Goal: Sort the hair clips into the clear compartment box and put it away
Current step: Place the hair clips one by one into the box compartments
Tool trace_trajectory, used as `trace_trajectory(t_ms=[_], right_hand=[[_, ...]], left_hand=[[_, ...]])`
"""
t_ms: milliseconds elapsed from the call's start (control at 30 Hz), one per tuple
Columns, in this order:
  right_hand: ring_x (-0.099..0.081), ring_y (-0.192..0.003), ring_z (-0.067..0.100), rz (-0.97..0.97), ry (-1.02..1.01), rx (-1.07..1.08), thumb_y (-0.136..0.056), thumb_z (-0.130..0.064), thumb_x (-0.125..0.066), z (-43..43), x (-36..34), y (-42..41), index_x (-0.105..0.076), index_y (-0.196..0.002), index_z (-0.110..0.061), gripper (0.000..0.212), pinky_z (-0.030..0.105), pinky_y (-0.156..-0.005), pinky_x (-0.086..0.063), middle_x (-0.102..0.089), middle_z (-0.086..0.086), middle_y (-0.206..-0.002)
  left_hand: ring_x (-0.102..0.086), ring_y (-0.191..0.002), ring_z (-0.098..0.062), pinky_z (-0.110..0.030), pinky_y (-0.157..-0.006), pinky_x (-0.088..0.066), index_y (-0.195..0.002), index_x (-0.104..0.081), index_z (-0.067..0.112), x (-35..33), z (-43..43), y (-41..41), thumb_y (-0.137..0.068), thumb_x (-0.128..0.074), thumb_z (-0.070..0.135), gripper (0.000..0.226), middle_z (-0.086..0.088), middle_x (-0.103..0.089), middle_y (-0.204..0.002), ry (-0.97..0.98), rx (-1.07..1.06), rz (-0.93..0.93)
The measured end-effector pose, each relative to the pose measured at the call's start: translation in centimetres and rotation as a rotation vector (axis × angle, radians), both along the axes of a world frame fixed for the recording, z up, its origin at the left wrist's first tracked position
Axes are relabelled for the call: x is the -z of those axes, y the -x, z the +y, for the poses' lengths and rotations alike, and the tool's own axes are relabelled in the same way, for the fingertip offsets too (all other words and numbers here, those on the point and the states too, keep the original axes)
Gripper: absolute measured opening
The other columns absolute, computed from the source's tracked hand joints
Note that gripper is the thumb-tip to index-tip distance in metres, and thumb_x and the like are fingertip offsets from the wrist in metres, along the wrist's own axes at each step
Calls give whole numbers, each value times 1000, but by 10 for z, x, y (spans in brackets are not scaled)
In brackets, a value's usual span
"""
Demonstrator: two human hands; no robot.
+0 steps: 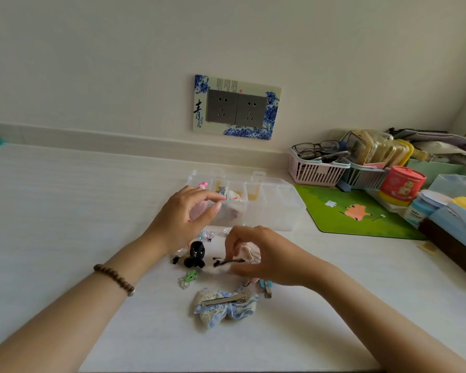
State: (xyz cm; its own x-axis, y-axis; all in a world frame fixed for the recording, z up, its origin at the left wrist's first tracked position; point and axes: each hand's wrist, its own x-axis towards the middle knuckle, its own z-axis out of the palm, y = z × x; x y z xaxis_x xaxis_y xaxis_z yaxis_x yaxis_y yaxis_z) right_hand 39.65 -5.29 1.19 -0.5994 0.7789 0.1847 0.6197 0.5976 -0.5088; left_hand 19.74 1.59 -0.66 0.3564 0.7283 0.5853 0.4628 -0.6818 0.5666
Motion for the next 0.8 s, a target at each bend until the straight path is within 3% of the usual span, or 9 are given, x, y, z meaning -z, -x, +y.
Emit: trace_trajectory(t_ms=[133, 233, 333, 433, 567, 667, 800], right_hand=[[-65, -85, 14, 341, 33, 51, -88, -20, -62, 12, -10, -4, -51, -119, -27, 34, 26, -80, -52, -65, -1, -89], [-69, -90, 18, 601, 93, 198, -90, -15, -55, 36, -27, -9, -53, -114, -26, 26, 33, -83, -54, -69, 2, -89], [-68, -93, 19, 705, 118, 388, -88, -17, -58, 67, -42, -12, -56, -101, -23, 14, 38, -93, -50, -71, -4, -89], [-63, -89, 18, 641, 115, 497, -87, -19, -61, 92, -47, -10, -60, -99, -12, 13, 27, -82, -47, -69, -4, -86], [-58, -78, 13, 373, 131, 530, -85, -25, -64, 111, -40, -2, -64, -98, -7, 22, 15, -60, -43, -68, 5, -93], [-54, -95, 14, 25, -67, 513, -82, -31, -67, 119, -31, -5, -68, -100, -13, 25, 25, -77, -42, -62, 0, -105], [-55, -93, 10, 108, -256, 451, -86, -29, -63, 113, -25, -9, -66, -101, -19, 18, 27, -81, -45, -63, -3, -106]], left_hand=[[-42, -118, -1, -25, -102, -31, -115, -61, 28, 0, 5, 2, -88, -36, 47, 42, 15, -58, -117, -114, -58, 27], [-43, -122, -9, -34, -107, -30, -123, -55, 29, 4, 13, 2, -88, -31, 51, 48, 8, -55, -127, -96, -83, 101], [-34, -130, -11, -38, -111, -24, -128, -49, 33, 14, 20, 4, -86, -25, 57, 55, 6, -48, -137, -66, -114, 218], [-27, -132, -6, -35, -113, -19, -132, -44, 35, 18, 23, 4, -84, -22, 65, 60, 9, -44, -140, -76, -115, 250], [-27, -133, -7, -34, -112, -20, -131, -45, 35, 17, 24, 4, -83, -19, 69, 65, 9, -44, -139, -82, -119, 242], [-27, -133, -7, -33, -112, -19, -131, -45, 35, 17, 24, 3, -83, -20, 67, 63, 9, -44, -139, -76, -123, 244], [-26, -133, -7, -31, -112, -18, -130, -47, 33, 17, 25, 3, -84, -25, 63, 59, 9, -44, -139, -78, -125, 246]])
